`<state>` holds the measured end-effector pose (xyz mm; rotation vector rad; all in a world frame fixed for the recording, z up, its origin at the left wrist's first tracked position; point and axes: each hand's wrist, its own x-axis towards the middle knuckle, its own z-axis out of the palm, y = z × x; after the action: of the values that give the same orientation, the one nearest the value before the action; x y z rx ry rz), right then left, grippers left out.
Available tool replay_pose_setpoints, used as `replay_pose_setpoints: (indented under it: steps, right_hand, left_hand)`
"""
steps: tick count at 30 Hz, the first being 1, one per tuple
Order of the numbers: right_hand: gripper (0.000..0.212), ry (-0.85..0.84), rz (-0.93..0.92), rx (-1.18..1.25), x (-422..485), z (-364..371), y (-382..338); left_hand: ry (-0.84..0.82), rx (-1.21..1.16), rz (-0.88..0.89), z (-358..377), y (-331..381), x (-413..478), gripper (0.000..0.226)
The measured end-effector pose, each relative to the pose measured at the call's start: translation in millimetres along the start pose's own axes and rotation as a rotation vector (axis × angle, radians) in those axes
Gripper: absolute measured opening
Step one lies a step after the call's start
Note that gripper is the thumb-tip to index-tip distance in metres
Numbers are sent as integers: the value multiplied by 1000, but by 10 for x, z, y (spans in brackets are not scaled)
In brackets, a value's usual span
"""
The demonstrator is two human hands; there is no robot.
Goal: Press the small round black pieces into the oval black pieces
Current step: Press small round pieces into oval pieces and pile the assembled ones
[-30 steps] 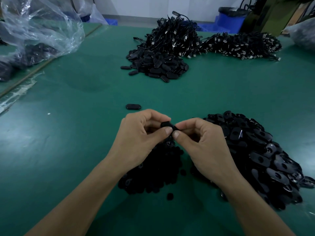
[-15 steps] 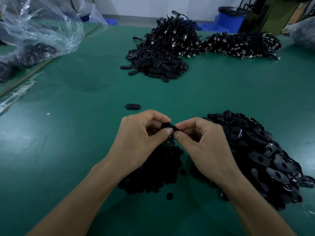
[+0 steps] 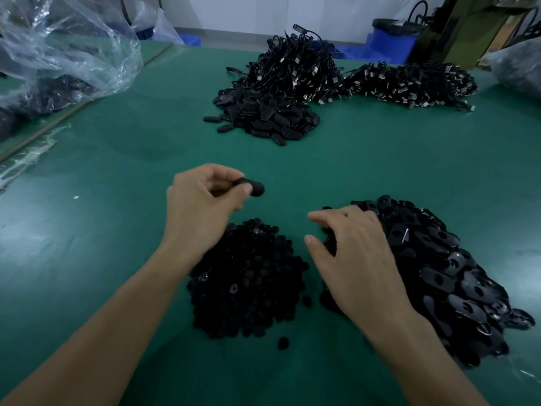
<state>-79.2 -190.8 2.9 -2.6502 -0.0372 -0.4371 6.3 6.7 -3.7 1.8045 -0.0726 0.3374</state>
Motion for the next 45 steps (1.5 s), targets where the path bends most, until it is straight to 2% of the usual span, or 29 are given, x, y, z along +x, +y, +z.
replay_pose_setpoints:
  steps: [3,7,15,20,23,26,27,31,34,41,45]
  right_hand:
    - [38,-59,105,-246,-9,-82,31]
    - [37,-170,189,-340,-32,-119,17]
    - [29,-121,188,-251,-6,-93,53]
    - [6,1,111,-89,23,-71,94]
    - [8,70,61,35,34,-35,111]
    - [11,134,-10,201,29,5,87]
    - [11,155,-45,245,26,18,59]
    - [7,266,-159,384,15,63,-50]
    - [8,306,-208,452,9,96,-46]
    - [14,226,-189,496,-18,149,-21]
    - [33,7,-163,259,-37,142,-24]
  left_hand:
    - [103,76,-47,-74,-87,223,19]
    - [126,245,-88,-42,-175,367,25]
    - [60,467,-90,-2,-280,422,10]
    - [47,529,-75,32,-282,414,28]
    - [44,577,-2,49,-195,336,30]
    - [14,490,80,74,-22,175,11]
    - [-12,453,92,83,42,112,10]
    - [-162,337,69,127,266,-127,36]
    - [-283,295,7,154,314,-239,39]
    - [-376,-118,-154,65,249,-360,9]
    - [-296,-200,-168,-6,184,-380,16]
